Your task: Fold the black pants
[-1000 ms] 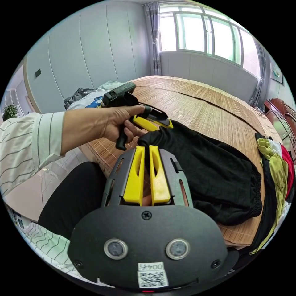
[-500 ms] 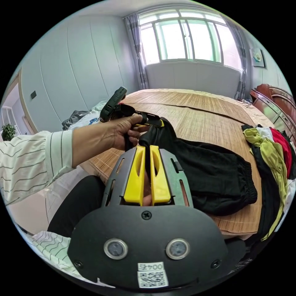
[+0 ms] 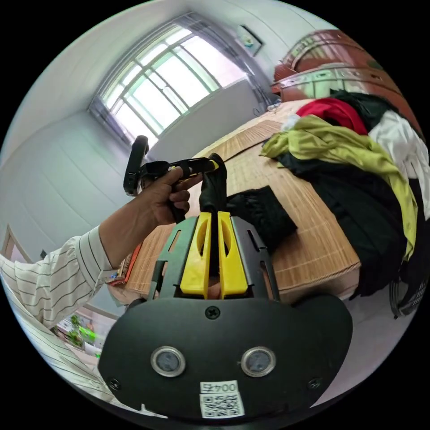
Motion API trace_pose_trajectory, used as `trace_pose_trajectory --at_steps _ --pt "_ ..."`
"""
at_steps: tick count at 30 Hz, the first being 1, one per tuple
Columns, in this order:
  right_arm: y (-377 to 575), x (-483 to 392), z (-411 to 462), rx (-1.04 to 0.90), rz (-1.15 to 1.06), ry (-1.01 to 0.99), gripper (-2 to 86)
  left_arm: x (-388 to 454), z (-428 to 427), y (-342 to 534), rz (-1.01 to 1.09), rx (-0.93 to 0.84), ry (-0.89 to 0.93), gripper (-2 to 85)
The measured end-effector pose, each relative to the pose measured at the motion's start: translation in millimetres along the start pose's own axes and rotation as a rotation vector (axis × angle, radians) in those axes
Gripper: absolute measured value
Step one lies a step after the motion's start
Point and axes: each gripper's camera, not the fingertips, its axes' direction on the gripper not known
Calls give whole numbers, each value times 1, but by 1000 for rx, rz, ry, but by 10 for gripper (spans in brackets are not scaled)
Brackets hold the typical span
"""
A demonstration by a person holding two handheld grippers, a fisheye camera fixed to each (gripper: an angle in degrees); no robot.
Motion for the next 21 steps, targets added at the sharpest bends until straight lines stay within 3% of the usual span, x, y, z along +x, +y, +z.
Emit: trace_pose_trajectory --at_steps 6,11,13,16,21 --pt "10 124 14 -99 308 -59 41 56 132 1 62 -233 -66 54" --pt "23 191 7 -27 595 -254 61 46 126 -19 -28 -228 60 133" --pt "21 199 -4 23 613 -248 64 29 96 -28 -45 -185 160 145" --pt "8 190 -32 127 504 -95 60 -3 42 -12 -20 -89 171 142" --pt "-22 150 -22 3 216 -64 52 -78 6 95 -65 -81 77 116"
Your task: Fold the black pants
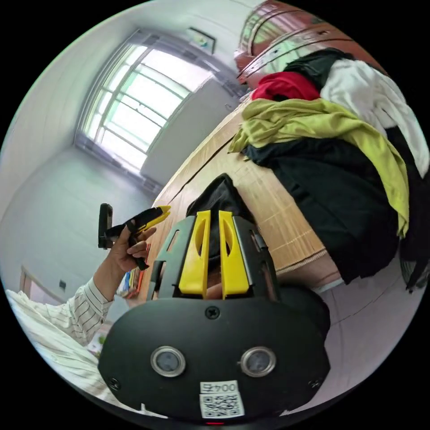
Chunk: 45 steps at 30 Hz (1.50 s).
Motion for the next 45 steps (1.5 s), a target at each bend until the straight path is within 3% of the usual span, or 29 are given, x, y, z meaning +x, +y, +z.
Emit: trace_pose_trajectory --at_steps 4,7,13,18,24,28,39,45 --pt "16 -45 31 -194 -110 -42 84 -86 12 84 -269 -17 98 97" --pt "54 -72 61 -295 -144 12 89 -125 32 83 -378 -26 141 91" --pt "88 -105 121 -356 -201 104 100 -150 77 18 -342 -104 49 98" --pt "65 -97 148 -339 13 103 105 -164 84 -16 -346 -60 -55 100" --pt "56 -81 171 -371 231 131 63 -184 104 -39 -380 -90 -45 100" --pt "51 -82 175 -379 210 161 9 -192 112 -53 -382 -112 -58 91" --pt "64 -71 149 -469 86 148 -5 -191 113 -71 -300 -126 -116 24" --pt "58 -58 146 -498 84 37 15 -219 98 -67 -332 -145 22 23"
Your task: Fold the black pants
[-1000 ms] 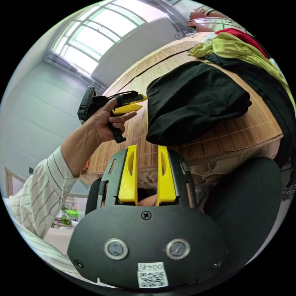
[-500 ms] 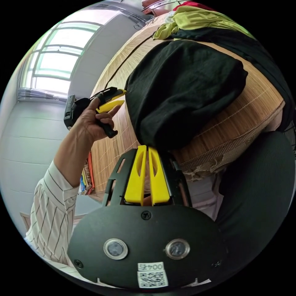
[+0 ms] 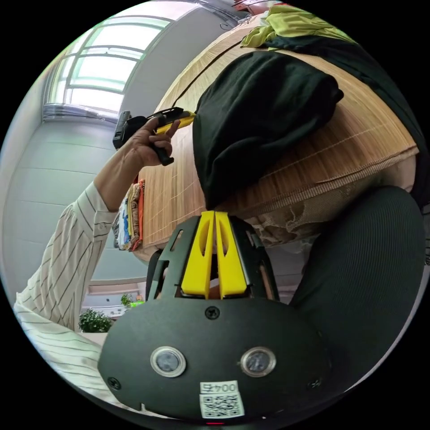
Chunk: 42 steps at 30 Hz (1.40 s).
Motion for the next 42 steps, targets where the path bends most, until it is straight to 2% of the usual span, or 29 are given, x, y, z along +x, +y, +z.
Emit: trace_pose_trajectory --at_steps 3,5,7,9,13,15,17,24,27,29,32,33,37,42 --pt "6 -8 -15 -2 -75 -21 51 -30 -33 2 -34 2 121 23" --pt "15 -7 -36 53 -96 32 67 -46 -61 12 -38 41 155 24" --pt "11 0 -50 126 -69 68 76 -41 -92 44 46 126 218 24" --pt "-3 11 -56 149 -10 22 84 -15 -95 82 164 162 258 24" --pt "-34 19 -46 136 110 -35 86 48 -55 174 366 160 196 28" --pt "-41 20 -39 131 152 -15 46 56 -36 191 373 133 174 31" --pt "-42 23 -35 122 224 91 8 56 -20 198 361 95 103 36" --pt "-12 43 -52 136 225 38 22 42 -27 211 349 86 174 60" --pt "-13 10 -77 264 8 186 40 58 -56 232 404 149 204 76" --pt "-21 -13 -83 334 -134 378 54 72 -67 249 460 179 234 79" --pt "-37 -18 -79 392 -169 583 95 95 -58 273 562 148 174 84" --pt "-40 -17 -78 390 -167 592 98 98 -49 280 578 119 151 86" --pt "-63 4 -69 280 -123 577 36 93 -50 300 570 129 173 87" --pt "-78 52 -85 211 26 358 35 97 -52 318 627 95 145 85"
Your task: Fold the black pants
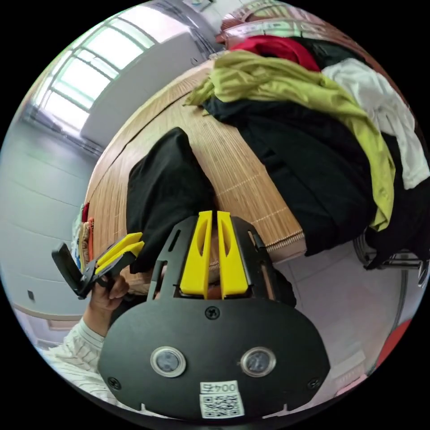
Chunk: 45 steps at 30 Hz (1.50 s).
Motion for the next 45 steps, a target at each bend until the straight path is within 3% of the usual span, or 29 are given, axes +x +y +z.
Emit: trace_pose_trajectory --at_steps 4,8,11,13,19,29,34,39,42,43,45 --pt "-12 34 -2 -88 80 -118 50 20 -34 -11 27 90 32 80" --pt "-28 39 -50 160 -73 -170 15 53 -39 -49 158 134 41 75" --pt "-68 31 -48 172 -208 -267 -1 62 1 -88 190 60 39 76" --pt "-97 24 -32 107 -284 -321 -1 65 37 -105 164 -39 123 81" --pt "-172 -7 40 -152 -524 -398 4 83 66 -77 162 -20 103 78" --pt "-238 55 110 -302 -213 -544 -4 66 66 -65 77 -32 182 68" --pt "-221 77 56 -166 -239 -686 3 75 14 -69 75 14 363 66" --pt "-171 71 31 -206 -385 -669 34 44 -41 -69 33 161 254 59" --pt "-158 80 55 -262 -339 -509 41 4 -3 -63 -77 14 344 56" --pt "-158 89 62 -278 -282 -537 42 -3 12 -59 -108 -62 359 57" --pt "-159 99 55 -240 -212 -648 43 -1 0 -56 -113 -30 355 57"
